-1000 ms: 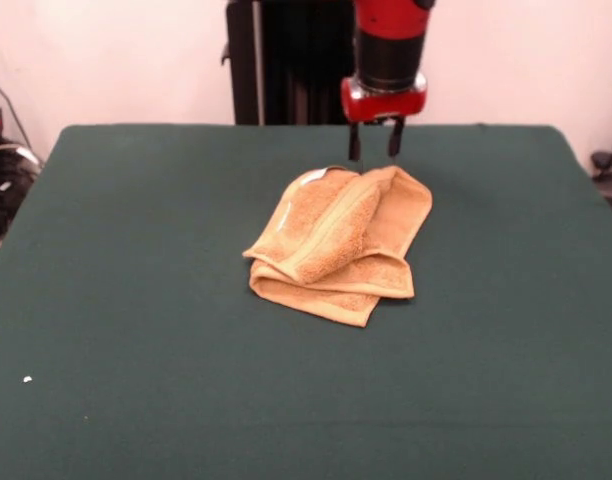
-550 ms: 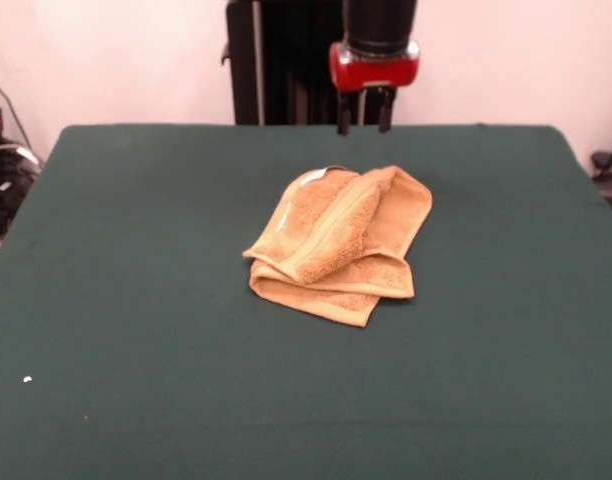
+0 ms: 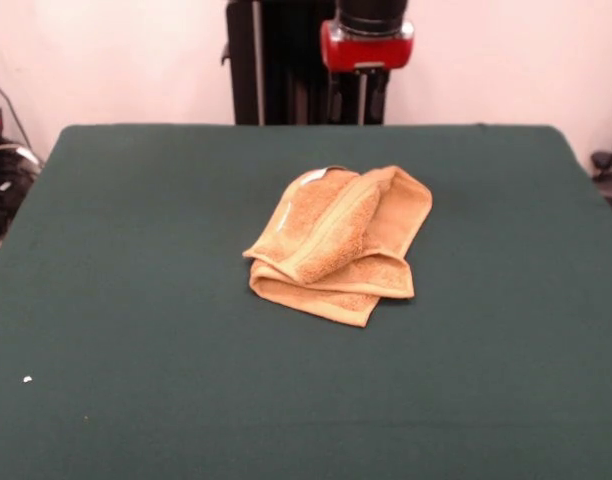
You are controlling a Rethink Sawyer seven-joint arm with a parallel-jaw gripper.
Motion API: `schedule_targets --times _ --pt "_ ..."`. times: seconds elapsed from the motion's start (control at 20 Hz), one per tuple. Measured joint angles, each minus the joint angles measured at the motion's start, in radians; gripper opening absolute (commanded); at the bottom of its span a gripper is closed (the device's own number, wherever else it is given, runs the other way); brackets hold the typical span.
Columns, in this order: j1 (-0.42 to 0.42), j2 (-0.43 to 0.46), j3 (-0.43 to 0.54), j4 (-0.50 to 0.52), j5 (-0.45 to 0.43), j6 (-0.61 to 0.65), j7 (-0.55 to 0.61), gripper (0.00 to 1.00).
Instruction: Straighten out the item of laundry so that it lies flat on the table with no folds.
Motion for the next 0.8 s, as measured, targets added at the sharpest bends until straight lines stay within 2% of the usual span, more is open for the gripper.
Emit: schedule_targets --times 0.25,0.8 --pt "-0.001 0.006 0.001 -0.015 0.016 0.001 0.0 1.0" --pt "0.034 0.067 0.002 -0.14 0.062 0.031 0.0 1.0"
